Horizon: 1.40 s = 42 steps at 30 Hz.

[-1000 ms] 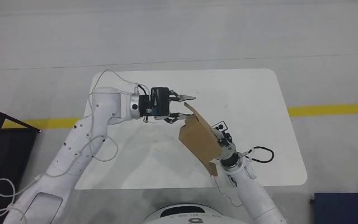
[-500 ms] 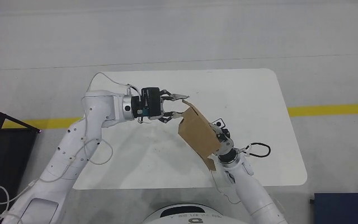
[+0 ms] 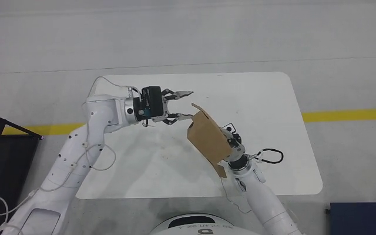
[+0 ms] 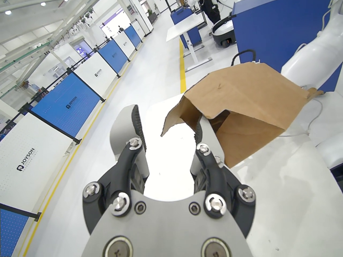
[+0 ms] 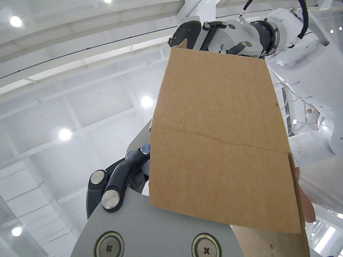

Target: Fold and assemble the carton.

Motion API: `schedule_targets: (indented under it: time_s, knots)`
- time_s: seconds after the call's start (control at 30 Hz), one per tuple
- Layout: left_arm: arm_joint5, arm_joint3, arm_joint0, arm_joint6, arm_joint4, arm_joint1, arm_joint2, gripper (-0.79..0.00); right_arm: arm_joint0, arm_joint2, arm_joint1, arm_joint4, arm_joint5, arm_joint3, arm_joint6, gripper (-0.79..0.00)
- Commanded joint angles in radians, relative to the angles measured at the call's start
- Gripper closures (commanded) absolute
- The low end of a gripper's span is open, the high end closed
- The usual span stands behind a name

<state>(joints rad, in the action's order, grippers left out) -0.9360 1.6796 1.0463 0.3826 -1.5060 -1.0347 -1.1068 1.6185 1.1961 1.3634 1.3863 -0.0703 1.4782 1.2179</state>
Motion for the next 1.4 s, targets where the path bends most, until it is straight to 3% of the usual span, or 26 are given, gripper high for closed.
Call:
schedule_targets:
  time_s: [0.0,0.3,0.67,0.97,1.23,1.37]
  knots:
    - [0.004,0.0,0.009,0.002,0.014,0.002,-0.015,-0.785,0.001,0.0,0.0,0.001,0.0,0.001,-0.001,0.0]
    - [0.04,0.035,0.047,0.008,0.111,0.007,-0.066,-0.785,-0.001,-0.005,0.003,-0.002,0.0,0.002,-0.01,0.0]
    - [0.099,-0.004,0.017,-0.022,0.134,-0.017,0.029,-0.785,0.008,-0.009,0.005,-0.005,0.002,0.021,0.002,0.0]
    - [0.092,-0.024,0.008,-0.047,0.168,-0.025,0.05,-0.785,0.029,0.006,0.002,-0.005,0.004,0.034,0.012,0.0]
    - [0.093,-0.031,0.008,-0.033,0.205,-0.016,-0.028,-0.785,0.035,0.006,0.002,-0.006,0.004,0.038,0.016,0.0]
    - [0.073,-0.054,-0.041,-0.02,0.237,-0.01,-0.092,-0.785,0.038,0.003,0.002,-0.016,0.012,0.045,0.014,0.0]
